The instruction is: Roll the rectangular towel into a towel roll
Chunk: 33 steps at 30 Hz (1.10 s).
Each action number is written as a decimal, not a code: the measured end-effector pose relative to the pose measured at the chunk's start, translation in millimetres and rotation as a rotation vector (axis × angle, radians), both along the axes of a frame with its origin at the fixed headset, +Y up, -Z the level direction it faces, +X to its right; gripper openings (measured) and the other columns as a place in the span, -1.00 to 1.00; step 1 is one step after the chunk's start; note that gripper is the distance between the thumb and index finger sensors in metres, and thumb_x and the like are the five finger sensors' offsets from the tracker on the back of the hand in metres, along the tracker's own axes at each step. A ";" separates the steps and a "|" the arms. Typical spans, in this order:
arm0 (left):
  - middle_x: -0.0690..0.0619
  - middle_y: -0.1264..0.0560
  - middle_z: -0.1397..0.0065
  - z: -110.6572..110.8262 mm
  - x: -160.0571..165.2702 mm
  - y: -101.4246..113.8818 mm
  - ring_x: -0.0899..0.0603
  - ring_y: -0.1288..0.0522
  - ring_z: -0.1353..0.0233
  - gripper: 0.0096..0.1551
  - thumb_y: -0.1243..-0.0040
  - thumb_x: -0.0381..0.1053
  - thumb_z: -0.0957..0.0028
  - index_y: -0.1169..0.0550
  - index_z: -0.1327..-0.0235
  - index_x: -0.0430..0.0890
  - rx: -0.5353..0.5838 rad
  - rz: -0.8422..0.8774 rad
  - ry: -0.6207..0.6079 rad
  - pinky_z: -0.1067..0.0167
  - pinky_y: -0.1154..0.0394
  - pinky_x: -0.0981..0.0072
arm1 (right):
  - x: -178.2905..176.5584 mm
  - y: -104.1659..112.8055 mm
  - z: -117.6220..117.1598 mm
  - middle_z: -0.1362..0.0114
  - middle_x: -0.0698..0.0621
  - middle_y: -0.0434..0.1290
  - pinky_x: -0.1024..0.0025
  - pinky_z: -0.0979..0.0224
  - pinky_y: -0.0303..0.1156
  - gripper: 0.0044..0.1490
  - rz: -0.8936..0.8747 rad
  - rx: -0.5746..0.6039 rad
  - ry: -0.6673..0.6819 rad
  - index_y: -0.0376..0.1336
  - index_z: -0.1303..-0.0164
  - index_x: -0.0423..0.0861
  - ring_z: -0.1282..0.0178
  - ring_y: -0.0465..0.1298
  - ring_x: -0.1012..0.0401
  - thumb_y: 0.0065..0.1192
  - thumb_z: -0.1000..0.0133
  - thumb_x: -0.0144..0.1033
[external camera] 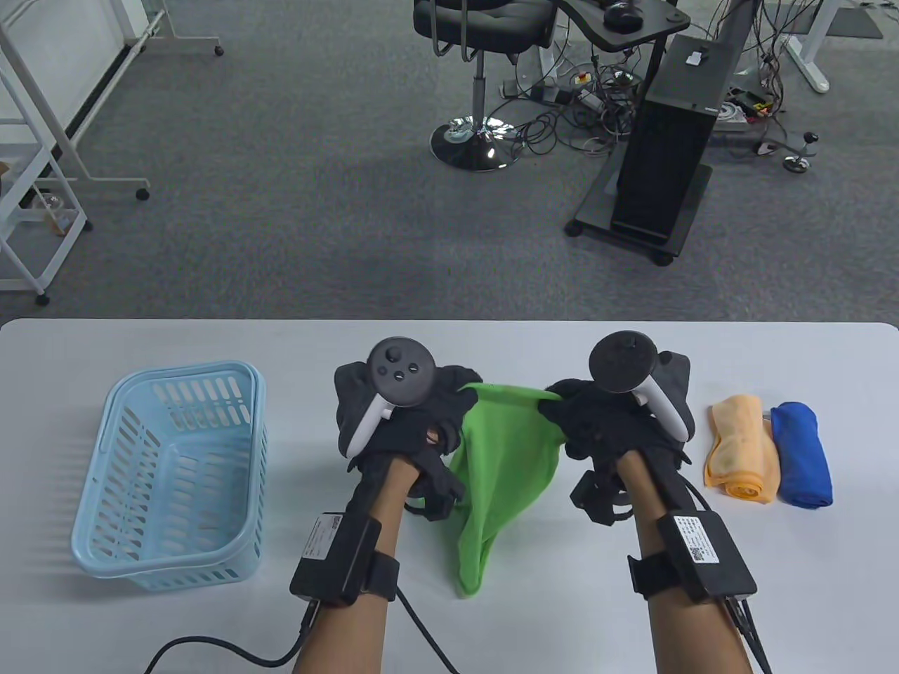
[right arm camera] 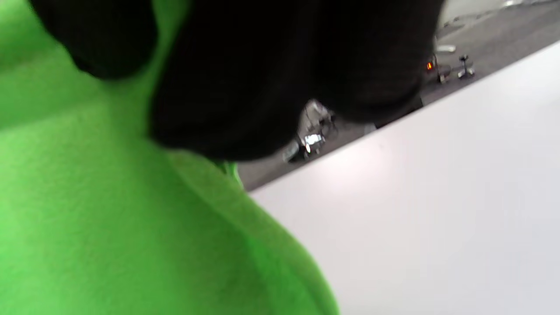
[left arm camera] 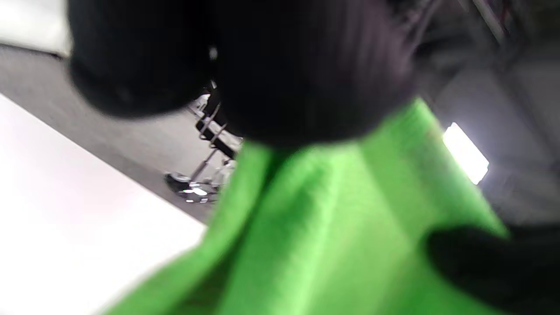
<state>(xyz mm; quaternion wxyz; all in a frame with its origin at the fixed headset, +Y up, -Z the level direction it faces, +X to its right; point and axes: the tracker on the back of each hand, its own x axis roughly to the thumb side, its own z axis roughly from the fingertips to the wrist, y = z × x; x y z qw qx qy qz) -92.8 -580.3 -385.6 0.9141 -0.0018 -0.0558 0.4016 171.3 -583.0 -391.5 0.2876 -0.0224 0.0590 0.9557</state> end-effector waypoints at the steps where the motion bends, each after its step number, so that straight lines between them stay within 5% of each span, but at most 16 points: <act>1: -0.19 -0.58 -0.38 -4.6 -0.4 0.2 0.13 -0.85 0.31 -0.52 -0.33 0.01 0.09 -0.74 -0.12 0.03 -0.006 0.095 -0.020 0.30 -0.76 0.18 | -0.2 3.7 -1.1 -0.21 -0.11 0.55 0.28 0.14 0.64 -0.30 -0.025 0.034 -0.023 0.46 -0.13 -0.02 0.47 0.70 0.34 0.27 0.20 -0.01; 5: -0.20 -0.63 -0.33 -6.4 1.3 23.2 -0.10 -0.81 -0.06 -0.52 -0.32 -0.06 0.07 -0.72 -0.14 0.00 0.122 0.192 -0.060 -0.02 -0.66 -0.02 | 1.7 26.2 -2.7 -0.31 -0.07 0.48 0.18 -0.17 0.59 -0.33 -0.157 0.219 -0.060 0.44 -0.17 0.04 0.01 0.73 0.24 0.30 0.21 -0.13; 8: -0.14 -0.57 -0.41 3.7 2.3 48.8 -0.11 -0.73 -0.21 -0.51 -0.31 -0.06 0.07 -0.71 -0.16 0.05 0.270 0.149 -0.112 -0.18 -0.56 -0.06 | 5.1 43.8 7.0 -0.29 -0.07 0.50 0.18 -0.21 0.57 -0.35 -0.203 0.460 -0.096 0.45 -0.14 0.05 -0.04 0.72 0.25 0.32 0.22 -0.18; 11: -0.12 -0.55 -0.43 27.1 7.1 57.7 -0.10 -0.71 -0.24 -0.51 -0.31 -0.05 0.08 -0.70 -0.16 0.07 0.394 0.028 -0.104 -0.22 -0.53 -0.08 | 5.2 50.2 22.5 -0.37 -0.04 0.43 0.13 -0.34 0.48 -0.34 -0.147 0.460 -0.033 0.42 -0.18 0.07 -0.20 0.64 0.23 0.31 0.21 -0.20; 13: -0.09 -0.54 -0.44 43.2 10.7 40.8 -0.08 -0.70 -0.26 -0.50 -0.29 -0.02 0.08 -0.68 -0.18 0.10 0.398 -0.111 -0.115 -0.23 -0.52 -0.06 | 5.1 32.8 35.0 -0.38 -0.04 0.41 0.12 -0.35 0.46 -0.33 -0.093 0.445 -0.010 0.41 -0.19 0.06 -0.22 0.63 0.23 0.31 0.20 -0.20; 15: -0.08 -0.55 -0.43 56.1 14.4 -2.5 -0.07 -0.71 -0.26 -0.49 -0.29 0.01 0.08 -0.67 -0.18 0.12 0.323 -0.269 -0.140 -0.23 -0.52 -0.08 | 4.0 -12.5 47.9 -0.41 -0.05 0.37 0.08 -0.37 0.43 -0.33 -0.014 0.383 0.007 0.42 -0.18 0.04 -0.27 0.59 0.20 0.33 0.21 -0.17; 19: -0.12 -0.63 -0.37 79.6 14.5 -129.6 -0.17 -0.75 -0.18 -0.49 -0.33 0.02 0.11 -0.70 -0.16 0.14 -0.025 -0.366 -0.233 -0.14 -0.55 -0.17 | 0.0 -129.9 74.6 -0.41 -0.09 0.37 0.00 -0.36 0.42 -0.31 0.072 0.127 0.096 0.45 -0.14 -0.01 -0.27 0.59 0.14 0.37 0.25 -0.13; 22: -0.07 -0.73 -0.16 101.7 19.5 -177.5 -0.08 -0.79 0.03 -0.52 -0.34 0.04 0.13 -0.74 -0.10 0.13 -0.121 -0.370 -0.271 -0.02 -0.62 -0.08 | 2.2 -180.8 97.6 -0.44 -0.11 0.34 -0.04 -0.38 0.39 -0.27 0.171 -0.091 0.173 0.45 -0.16 -0.04 -0.30 0.57 0.12 0.36 0.25 -0.09; 26: -0.09 -0.72 -0.18 119.8 24.9 -185.1 -0.09 -0.79 0.03 -0.51 -0.34 0.04 0.13 -0.74 -0.11 0.13 -0.124 -0.449 -0.273 -0.02 -0.61 -0.08 | 24.4 -172.5 111.8 -0.38 -0.07 0.40 -0.01 -0.37 0.41 -0.26 0.321 -0.018 0.183 0.46 -0.12 -0.04 -0.23 0.61 0.16 0.38 0.29 -0.06; 30: -0.08 -0.68 -0.23 129.4 24.7 -174.6 -0.08 -0.77 -0.02 -0.50 -0.32 0.06 0.12 -0.72 -0.13 0.16 -0.118 -0.512 -0.253 -0.06 -0.59 -0.08 | 49.6 -152.9 120.9 -0.31 -0.07 0.48 0.02 -0.33 0.45 -0.38 0.198 0.045 0.106 0.51 -0.02 -0.04 -0.11 0.66 0.18 0.35 0.25 -0.13; 33: -0.09 -0.67 -0.24 130.9 25.1 -177.2 -0.10 -0.76 -0.03 -0.50 -0.32 0.06 0.12 -0.72 -0.14 0.15 -0.117 -0.468 -0.240 -0.07 -0.58 -0.10 | 47.1 -150.4 126.7 -0.39 -0.07 0.40 0.00 -0.37 0.41 -0.30 0.179 0.067 0.149 0.45 -0.14 -0.04 -0.18 0.61 0.16 0.34 0.23 -0.08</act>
